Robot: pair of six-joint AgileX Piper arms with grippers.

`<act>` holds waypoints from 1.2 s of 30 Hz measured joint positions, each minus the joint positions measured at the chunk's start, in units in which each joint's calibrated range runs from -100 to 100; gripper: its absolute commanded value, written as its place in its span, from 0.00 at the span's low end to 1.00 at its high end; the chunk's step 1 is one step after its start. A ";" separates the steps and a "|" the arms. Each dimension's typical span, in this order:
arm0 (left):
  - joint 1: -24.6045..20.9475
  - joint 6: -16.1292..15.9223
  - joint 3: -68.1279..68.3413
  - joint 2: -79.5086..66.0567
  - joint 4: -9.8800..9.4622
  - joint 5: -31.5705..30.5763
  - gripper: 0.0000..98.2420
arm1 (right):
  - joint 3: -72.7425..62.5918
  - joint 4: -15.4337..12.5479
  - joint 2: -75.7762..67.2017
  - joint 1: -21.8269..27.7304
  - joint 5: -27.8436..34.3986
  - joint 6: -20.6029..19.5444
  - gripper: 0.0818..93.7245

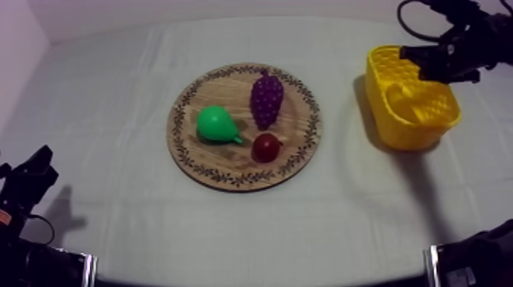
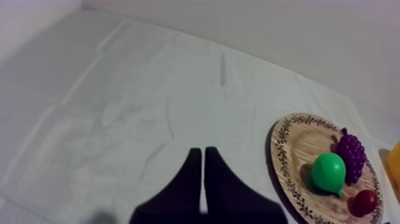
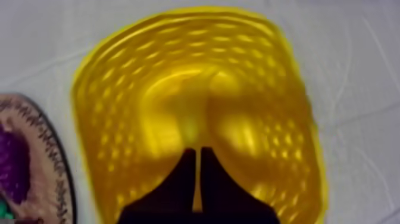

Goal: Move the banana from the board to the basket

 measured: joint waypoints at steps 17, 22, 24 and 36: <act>0.00 0.00 0.00 0.00 0.00 0.00 0.00 | 26.41 1.57 -41.36 -0.18 -0.95 -0.63 0.01; 0.00 0.00 0.00 0.00 0.00 0.00 0.00 | 35.42 -1.16 -55.72 2.67 2.44 3.37 0.01; 0.00 0.00 0.00 0.00 0.00 0.00 0.00 | 38.20 -2.61 -61.64 3.48 4.78 5.18 0.01; 0.00 0.00 0.00 0.00 0.00 0.00 0.00 | 51.94 -7.19 -81.71 5.94 -1.80 10.27 0.01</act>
